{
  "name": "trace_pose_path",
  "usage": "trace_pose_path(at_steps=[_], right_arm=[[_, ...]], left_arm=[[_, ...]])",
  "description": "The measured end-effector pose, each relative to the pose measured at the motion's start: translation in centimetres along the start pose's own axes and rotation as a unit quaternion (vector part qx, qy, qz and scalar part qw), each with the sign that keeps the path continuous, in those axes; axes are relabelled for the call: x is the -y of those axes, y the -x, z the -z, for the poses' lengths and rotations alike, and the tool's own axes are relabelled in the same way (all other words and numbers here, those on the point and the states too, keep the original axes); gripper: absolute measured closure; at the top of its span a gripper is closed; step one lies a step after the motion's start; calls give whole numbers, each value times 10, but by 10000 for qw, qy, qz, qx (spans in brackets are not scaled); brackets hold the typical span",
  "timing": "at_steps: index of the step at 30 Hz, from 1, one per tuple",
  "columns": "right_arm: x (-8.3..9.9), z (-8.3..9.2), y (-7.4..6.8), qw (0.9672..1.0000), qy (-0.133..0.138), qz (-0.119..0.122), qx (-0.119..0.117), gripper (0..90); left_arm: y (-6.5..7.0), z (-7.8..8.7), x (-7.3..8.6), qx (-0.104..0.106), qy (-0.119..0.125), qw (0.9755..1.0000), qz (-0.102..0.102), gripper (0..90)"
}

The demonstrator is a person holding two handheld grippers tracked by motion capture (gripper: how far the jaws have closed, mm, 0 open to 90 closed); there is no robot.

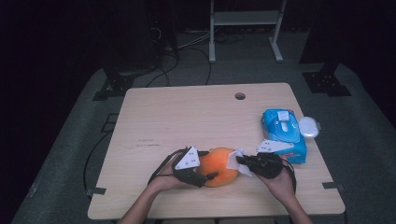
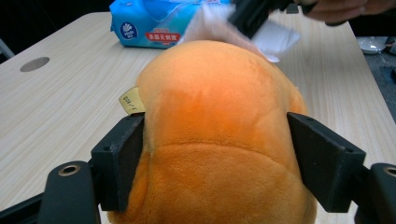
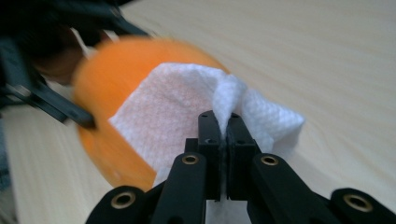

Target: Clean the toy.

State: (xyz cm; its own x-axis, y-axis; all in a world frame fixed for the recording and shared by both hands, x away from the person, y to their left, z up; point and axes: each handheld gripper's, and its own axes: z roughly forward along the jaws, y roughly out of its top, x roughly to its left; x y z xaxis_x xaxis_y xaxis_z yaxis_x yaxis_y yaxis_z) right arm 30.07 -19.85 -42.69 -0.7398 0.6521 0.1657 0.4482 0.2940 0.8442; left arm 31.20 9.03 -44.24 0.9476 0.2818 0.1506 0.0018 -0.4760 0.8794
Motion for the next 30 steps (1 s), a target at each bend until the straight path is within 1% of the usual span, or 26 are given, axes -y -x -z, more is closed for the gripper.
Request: trace_pose_path(at_steps=[2,3,4,5,6,7,8,10,11,12,14,16,17,18,19,20,21,22,23,25,26,27,28,30], right_arm=[[-5,1,-6,9998,111,113,-127,859],[-5,0,-8,9998,80,153,-129,857],[-4,-4,-10,9997,-11,236,-105,857],[-2,-6,-9,9997,-54,220,-106,858],[1,-7,-6,9998,-117,144,-103,860],[3,-8,-4,9998,-164,121,-62,861],[5,-7,0,9996,-256,75,57,861],[6,-6,4,9993,-336,6,191,862],[6,-5,5,9993,-308,-6,213,863],[3,-3,4,9997,-179,-58,134,863],[-3,-1,0,10000,11,2,1,861],[-5,-4,-4,10000,-12,85,-45,861],[-3,-6,-4,9999,-42,74,-71,861],[0,-8,-4,9999,-80,47,-108,861],[1,-8,-5,9998,-108,74,-122,861],[1,-7,-5,9998,-119,100,-118,861],[1,-6,-6,9998,-123,135,-118,861],[2,-4,-8,9996,-136,195,-136,861],[3,-3,-8,9995,-158,221,-156,861],[5,-1,-9,9991,-180,302,-224,857],[5,-1,-10,9990,-185,311,-249,857],[5,0,-10,9990,-202,325,-247,856],[4,0,-9,9989,-220,337,-230,856],[2,2,-11,9991,-167,360,-125,855]], left_arm=[[0,0,0,10,1,10000,-7,228],[0,0,0,16,-3,10000,-14,229],[0,0,0,23,0,10000,-12,228],[0,0,0,20,1,10000,-11,228],[0,0,0,11,-5,10000,-10,228],[0,0,0,7,-12,10000,-3,228],[1,0,0,5,-14,10000,1,228],[1,0,-1,-3,-13,10000,-11,228],[1,0,-1,3,-12,10000,-24,228],[1,0,-1,7,-10,10000,-26,228],[1,0,0,17,-2,10000,0,228],[0,0,0,28,-4,10000,9,226],[-1,0,0,76,10,10000,55,223],[-1,0,-2,142,17,9998,116,194],[-2,1,-3,165,6,9998,137,169],[-4,2,-5,222,31,9995,222,152],[-6,5,-8,281,106,9986,427,137],[-8,6,-8,295,134,9980,540,119],[-10,7,-9,257,112,9975,644,105],[-12,6,-8,193,4,9974,700,83],[-12,5,-6,240,-19,9965,803,83],[-12,4,-4,311,-72,9961,821,105],[-10,3,-3,305,-80,9964,789,143],[-7,1,-4,309,-106,9971,690,166]])
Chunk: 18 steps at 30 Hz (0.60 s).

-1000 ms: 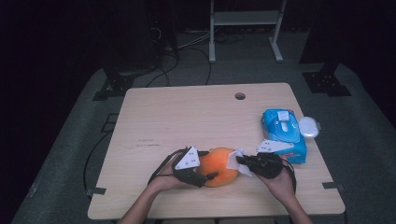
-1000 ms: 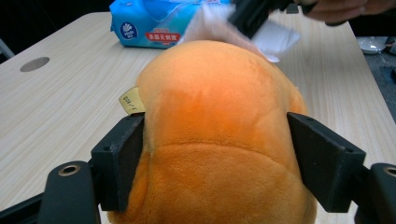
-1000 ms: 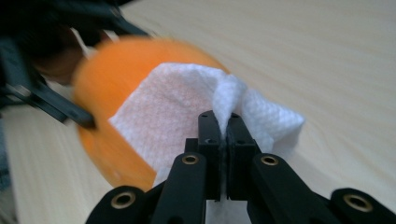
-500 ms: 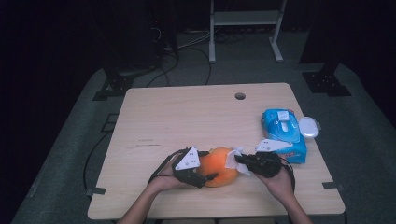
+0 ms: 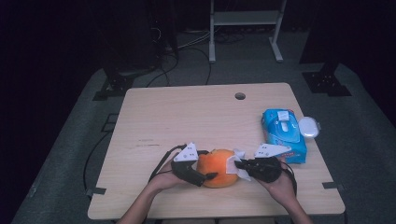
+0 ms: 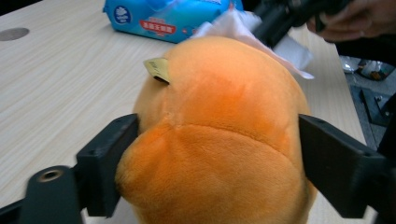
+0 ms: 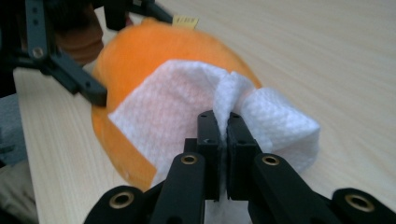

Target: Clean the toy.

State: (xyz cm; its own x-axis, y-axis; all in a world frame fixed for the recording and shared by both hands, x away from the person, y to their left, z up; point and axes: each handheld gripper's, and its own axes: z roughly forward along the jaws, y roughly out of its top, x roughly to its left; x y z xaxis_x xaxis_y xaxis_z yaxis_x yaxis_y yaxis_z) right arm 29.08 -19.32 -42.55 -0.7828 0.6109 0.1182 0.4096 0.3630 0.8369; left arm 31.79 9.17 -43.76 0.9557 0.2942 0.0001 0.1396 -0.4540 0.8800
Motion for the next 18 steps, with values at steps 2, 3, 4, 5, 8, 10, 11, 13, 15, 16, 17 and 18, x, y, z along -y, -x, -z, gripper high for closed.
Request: trace_pose_path(at_steps=[2,3,4,5,8,10,11,13,15,16,17,18], right_arm=[[-5,2,-5,9999,126,75,25,853],[-7,2,-9,9997,194,141,29,853],[-10,3,-14,9994,269,195,-5,853],[-12,3,-17,9992,312,231,-55,853],[-17,1,-23,9987,302,394,-136,852],[-13,0,-18,9991,254,310,-162,855],[-11,0,-17,9991,229,315,-134,856],[-9,1,-14,9994,182,280,-66,856],[-9,4,-13,9995,175,250,-50,856],[-11,5,-16,9994,216,263,-37,858],[-12,5,-19,9992,237,326,-38,857],[-15,5,-23,9988,248,421,-38,857]], left_arm=[[3,0,-1,-2,-46,9999,-162,178],[4,0,-1,4,-37,9997,-243,178],[5,0,-1,9,-38,9996,-284,178],[7,-1,-1,9,-31,9993,-375,179],[8,0,-3,29,-54,9990,-440,176],[5,2,-5,40,-83,9993,-355,137],[3,3,-6,9,-103,9996,-277,118],[1,3,-6,27,-155,9998,-122,108],[3,2,-5,45,-219,9995,-234,157],[4,2,-5,45,-242,9994,-261,185],[5,1,-5,45,-229,9993,-284,193],[6,2,-6,45,-242,9991,-344,201]])
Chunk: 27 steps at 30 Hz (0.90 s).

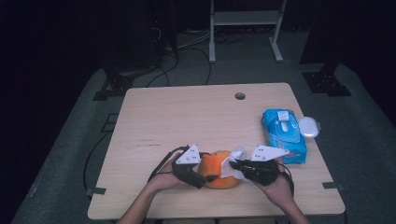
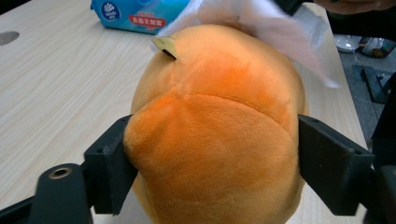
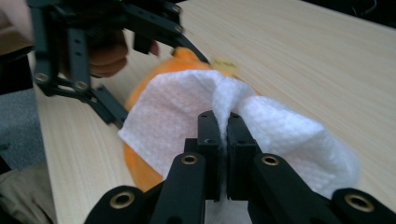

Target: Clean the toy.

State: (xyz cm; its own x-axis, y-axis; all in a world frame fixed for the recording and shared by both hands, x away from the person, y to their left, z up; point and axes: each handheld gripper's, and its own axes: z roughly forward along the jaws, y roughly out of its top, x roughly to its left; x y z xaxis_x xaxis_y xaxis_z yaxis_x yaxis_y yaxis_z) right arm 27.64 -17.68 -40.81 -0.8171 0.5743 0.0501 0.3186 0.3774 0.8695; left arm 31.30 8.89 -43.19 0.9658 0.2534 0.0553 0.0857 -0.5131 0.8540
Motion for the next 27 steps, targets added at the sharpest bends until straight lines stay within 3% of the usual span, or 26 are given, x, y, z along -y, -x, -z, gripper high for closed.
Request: trace_pose_path(at_steps=[3,4,6,9,11,16,19,21,23,27], right_arm=[[-7,-2,-10,9996,114,154,-198,856],[-10,-3,-13,9995,91,256,-158,856],[-10,-4,-11,9995,53,285,-110,858],[-3,-3,-4,9998,-56,180,-11,858],[0,-1,0,9999,-74,97,26,858],[-6,-1,-8,9999,24,162,-1,858],[-12,-5,-18,9994,60,299,-188,857],[-15,-5,-23,9990,39,407,-181,858],[-15,-4,-21,9992,32,387,-109,859],[-6,-1,-5,9998,-48,142,118,862]], left_arm=[[3,-1,-1,-2,18,9999,-149,210],[3,-1,-1,-9,14,9999,-162,209],[1,1,-1,8,28,9999,-112,198],[-3,0,-1,-15,75,9999,144,138],[-4,-1,0,-10,70,9998,201,134],[2,-1,-4,-109,98,9999,2,221],[9,-3,-8,-101,94,9997,-210,225],[10,-3,-8,-95,79,9995,-301,221],[8,-2,-7,-22,145,9997,-192,206],[2,1,-5,147,206,9997,62,140]])
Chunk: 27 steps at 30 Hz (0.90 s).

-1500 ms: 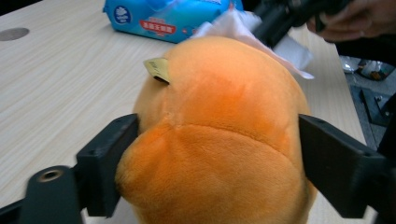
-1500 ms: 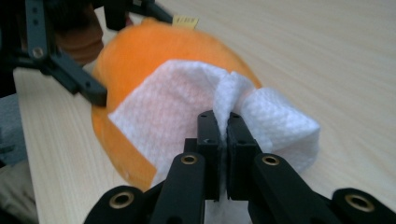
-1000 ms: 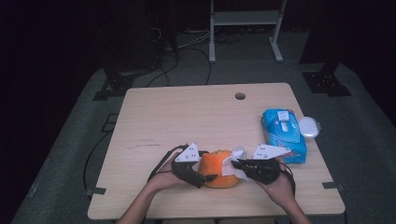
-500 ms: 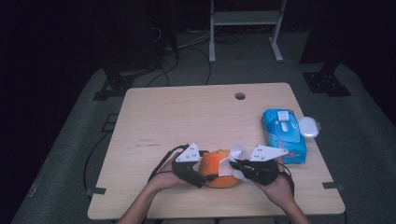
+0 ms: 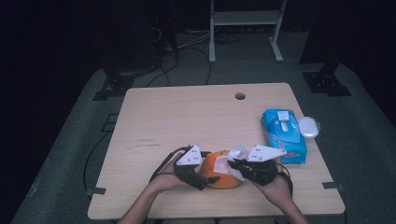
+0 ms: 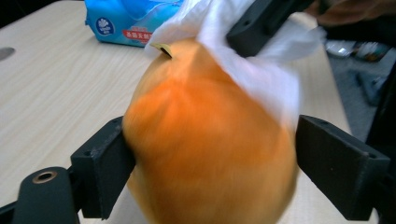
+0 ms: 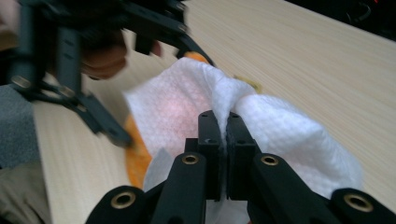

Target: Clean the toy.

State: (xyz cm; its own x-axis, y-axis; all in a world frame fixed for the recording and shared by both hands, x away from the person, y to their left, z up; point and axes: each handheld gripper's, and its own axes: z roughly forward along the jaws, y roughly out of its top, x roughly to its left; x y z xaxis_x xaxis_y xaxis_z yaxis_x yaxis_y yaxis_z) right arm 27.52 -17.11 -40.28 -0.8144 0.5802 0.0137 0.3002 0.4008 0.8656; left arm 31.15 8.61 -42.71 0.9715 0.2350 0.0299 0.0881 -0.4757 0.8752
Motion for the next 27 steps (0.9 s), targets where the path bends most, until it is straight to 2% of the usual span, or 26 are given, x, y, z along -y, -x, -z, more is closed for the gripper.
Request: trace_pose_path(at_steps=[1,4,6,8,10,12,14,16,17,19,22,25,27], right_arm=[[2,1,4,10000,-18,-69,32,862],[2,3,6,9998,22,-171,32,862],[-1,4,1,9999,74,-100,11,861],[-5,3,-6,9997,170,-36,-143,861],[-9,0,-14,9993,219,131,-287,861],[-11,-1,-16,9993,173,215,-238,861],[-12,1,-11,9996,155,103,-210,849],[-8,5,2,9998,67,-160,-79,846],[-4,6,10,9992,-1,-372,-136,848],[2,5,16,9984,-42,-542,-158,856],[7,2,14,9981,-81,-570,-214,860],[5,-1,6,9982,-160,-504,-300,862],[2,0,2,9988,-181,-392,-214,864]], left_arm=[[-1,1,0,22,58,10000,71,146],[2,1,-2,-102,23,9999,-28,237],[3,0,-2,-125,19,9999,-95,266],[6,0,-3,-115,-3,9997,-216,279],[8,0,-4,-110,-40,9993,-346,282],[7,1,-3,-109,-27,9994,-336,283],[6,1,-2,-84,-10,9995,-316,286],[4,1,-1,-75,-4,9997,-252,273],[3,1,-1,-57,2,9998,-207,245],[1,1,-3,-47,-38,9999,-115,177],[2,1,-7,-5,49,10000,17,129],[7,0,-7,-43,-81,9998,-180,230],[8,0,-6,-49,-98,9998,-168,276]])
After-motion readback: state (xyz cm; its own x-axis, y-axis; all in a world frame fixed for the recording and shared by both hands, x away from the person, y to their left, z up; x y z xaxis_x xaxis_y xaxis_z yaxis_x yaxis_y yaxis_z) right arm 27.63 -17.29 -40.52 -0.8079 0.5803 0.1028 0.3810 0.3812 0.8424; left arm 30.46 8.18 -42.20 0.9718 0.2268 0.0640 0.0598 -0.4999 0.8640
